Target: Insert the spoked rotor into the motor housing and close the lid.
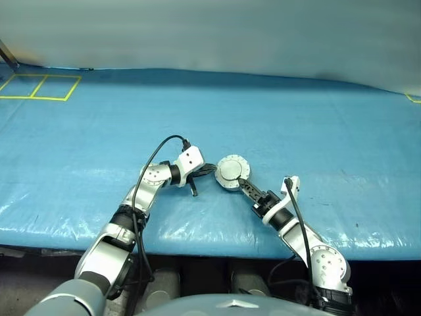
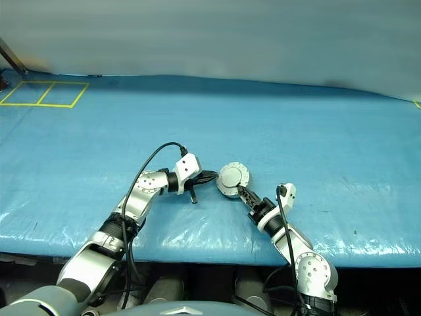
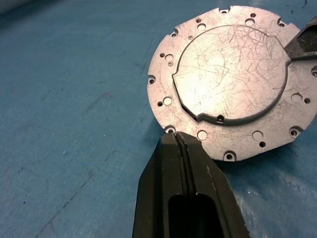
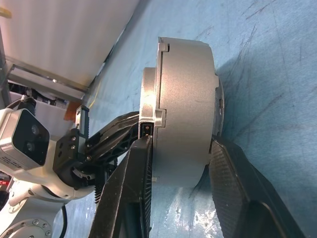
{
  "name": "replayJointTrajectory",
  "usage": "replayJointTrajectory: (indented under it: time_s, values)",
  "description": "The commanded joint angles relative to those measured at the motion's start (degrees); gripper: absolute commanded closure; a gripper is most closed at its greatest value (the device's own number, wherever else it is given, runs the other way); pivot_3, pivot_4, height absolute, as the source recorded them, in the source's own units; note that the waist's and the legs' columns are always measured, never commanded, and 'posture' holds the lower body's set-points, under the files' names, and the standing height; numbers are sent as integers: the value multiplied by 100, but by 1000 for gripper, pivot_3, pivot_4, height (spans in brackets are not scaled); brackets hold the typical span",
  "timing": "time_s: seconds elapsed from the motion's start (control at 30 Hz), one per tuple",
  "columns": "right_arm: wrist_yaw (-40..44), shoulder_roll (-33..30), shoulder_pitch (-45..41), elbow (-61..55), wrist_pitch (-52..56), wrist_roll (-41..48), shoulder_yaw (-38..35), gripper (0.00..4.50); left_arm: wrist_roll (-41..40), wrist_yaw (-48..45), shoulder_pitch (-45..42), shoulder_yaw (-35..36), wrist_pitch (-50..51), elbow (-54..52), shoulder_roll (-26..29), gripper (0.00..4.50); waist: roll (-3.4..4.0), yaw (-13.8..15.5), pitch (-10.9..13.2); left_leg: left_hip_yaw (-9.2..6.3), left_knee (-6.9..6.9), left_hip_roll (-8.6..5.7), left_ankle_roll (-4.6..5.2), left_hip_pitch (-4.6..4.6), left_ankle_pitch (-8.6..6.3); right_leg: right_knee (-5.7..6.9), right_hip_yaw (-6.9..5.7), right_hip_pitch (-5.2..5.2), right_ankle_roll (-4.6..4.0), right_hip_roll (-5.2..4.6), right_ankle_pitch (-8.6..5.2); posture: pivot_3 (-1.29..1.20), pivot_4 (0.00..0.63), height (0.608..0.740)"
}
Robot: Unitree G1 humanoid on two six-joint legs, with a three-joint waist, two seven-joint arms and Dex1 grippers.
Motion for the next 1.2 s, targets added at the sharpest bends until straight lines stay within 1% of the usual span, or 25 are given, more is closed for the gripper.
replayJointTrajectory:
  time_s: [0.03, 0.17, 0.23, 0.37, 0.5, 0.7, 0.77, 0.8, 0.9, 1.0, 1.03, 1.13, 1.2]
  values:
    - [2, 28, -51, -96, -65, 17, 69, 3216, 7, -64, 108, -62, 78, -62, -24, 4500, 0, -4, 0, 0, 0, 0, 0, 0, 0, 0, 0, 0, 0, 0, 0, 0, 150, 740]
    - [-28, 32, -30, -140, -59, 65, 62, 3216, -486, -248, 258, 264, 275, -647, 17, 4500, 4, -34, 3, 0, -1, 1, 0, -1, 0, 2, 0, -3, -1, 0, 0, 0, 150, 740]
    - [-52, 50, -21, -181, -41, 123, 63, 3216, -830, -342, 393, 486, 524, -1139, 77, 4500, 10, -61, 10, 0, -1, 1, 0, -6, 0, 3, 1, -9, -1, 0, 0, 0, 150, 740]
    - [-368, 150, -64, -229, -63, 78, 55, 3217, -1490, -481, 744, 828, 1186, -2229, 315, 4500, 18, -89, 19, -1, -1, 4, -1, -20, 1, 18, 2, -31, -3, 1, 0, 0, 150, 740]
    - [-586, 400, -179, -338, 36, 638, -66, 3217, -2143, -300, 1180, 1247, 2007, -3268, 551, 4500, 29, -89, 25, -3, -2, 6, -1, -18, 1, 27, 2, -33, -7, 1, -2, 0, 150, 740]
    - [-735, 676, -406, -164, 249, 1587, -201, 3217, -2602, 234, 1607, 1722, 2658, -3750, 596, 4500, 44, -86, 47, -1, -1, 3, -2, -22, 1, 28, 3, -39, -7, 0, -2, 0, 150, 740]
    - [-743, 739, -499, -177, 284, 1849, -205, 3217, -2818, 412, 1709, 1864, 2873, -3920, 522, 4500, 44, -91, 47, 1, 1, 4, -5, -48, 3, 36, 4, -70, -8, 1, -2, 0, 150, 740]
    - [-732, 754, -547, -198, 296, 1952, -193, 3217, -2907, 493, 1749, 1927, 2959, -3982, 501, 4500, 42, -90, 48, -1, 10, 2, -10, -79, 6, 54, 4, -102, -9, 0, -2, 0, 150, 740]
    - [-698, 785, -731, -269, 284, 2265, -128, 3217, -3213, 833, 1914, 2180, 3271, -4156, 417, 4500, 44, -85, 51, -2, 31, 2, -12, -102, 7, 86, 0, -126, -16, -2, -7, 0, 150, 740]
    - [-725, 805, -915, -367, 212, 2453, -40, 3217, -3719, 1122, 2118, 2523, 3612, -4254, 272, 4500, 45, -101, 51, -2, 41, 3, -11, -101, 7, 94, 0, -126, -17, -1, -8, 0, 150, 740]
    - [-740, 792, -962, -426, 226, 2514, 11, 3217, -4073, 1081, 2206, 2685, 3701, -4318, 188, 4500, 45, -107, 52, -3, 46, 3, -11, -101, 7, 97, -1, -125, -17, 0, -8, 0, 150, 740]
    - [-821, 724, -1070, -565, 306, 2710, 151, 3217, -4922, 1009, 2450, 3002, 3889, -4599, -39, 3909, 44, -117, 61, -2, 61, 5, -10, -103, 6, 100, -2, -122, -17, 1, -7, 0, 150, 740]
    - [-873, 693, -1123, -632, 301, 2840, 203, 3217, -5292, 1043, 2581, 3065, 4044, -4724, -120, 3282, 45, -116, 67, -2, 72, 4, -10, -107, 6, 101, -3, -121, -17, 1, -7, 0, 150, 740]
